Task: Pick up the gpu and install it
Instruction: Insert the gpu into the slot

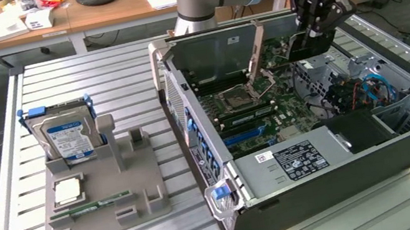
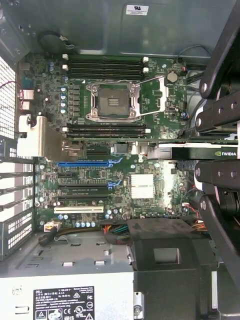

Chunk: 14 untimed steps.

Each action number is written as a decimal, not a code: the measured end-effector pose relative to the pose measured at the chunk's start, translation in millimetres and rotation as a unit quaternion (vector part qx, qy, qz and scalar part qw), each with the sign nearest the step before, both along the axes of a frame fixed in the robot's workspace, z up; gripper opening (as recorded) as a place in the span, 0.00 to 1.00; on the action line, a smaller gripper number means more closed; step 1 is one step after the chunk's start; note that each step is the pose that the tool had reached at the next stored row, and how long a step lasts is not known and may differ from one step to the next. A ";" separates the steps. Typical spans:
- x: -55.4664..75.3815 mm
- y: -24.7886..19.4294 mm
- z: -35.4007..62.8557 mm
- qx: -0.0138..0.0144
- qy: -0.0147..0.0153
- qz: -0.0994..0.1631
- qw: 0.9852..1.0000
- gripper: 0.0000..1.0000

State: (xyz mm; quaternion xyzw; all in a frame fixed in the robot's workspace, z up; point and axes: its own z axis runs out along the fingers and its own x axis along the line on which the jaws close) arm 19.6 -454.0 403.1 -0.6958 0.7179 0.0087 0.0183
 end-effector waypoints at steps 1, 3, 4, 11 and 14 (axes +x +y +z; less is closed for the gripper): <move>-0.5 0.0 -0.2 0.000 0.000 0.000 1.000 0.26; -1.6 0.0 -0.5 0.000 0.000 0.000 1.000 0.26; -2.3 -0.1 -0.6 0.000 0.000 0.000 1.000 0.26; -3.4 -0.1 -0.8 0.000 0.000 0.000 1.000 0.26; -4.8 -0.1 -0.9 0.000 0.000 0.000 1.000 0.26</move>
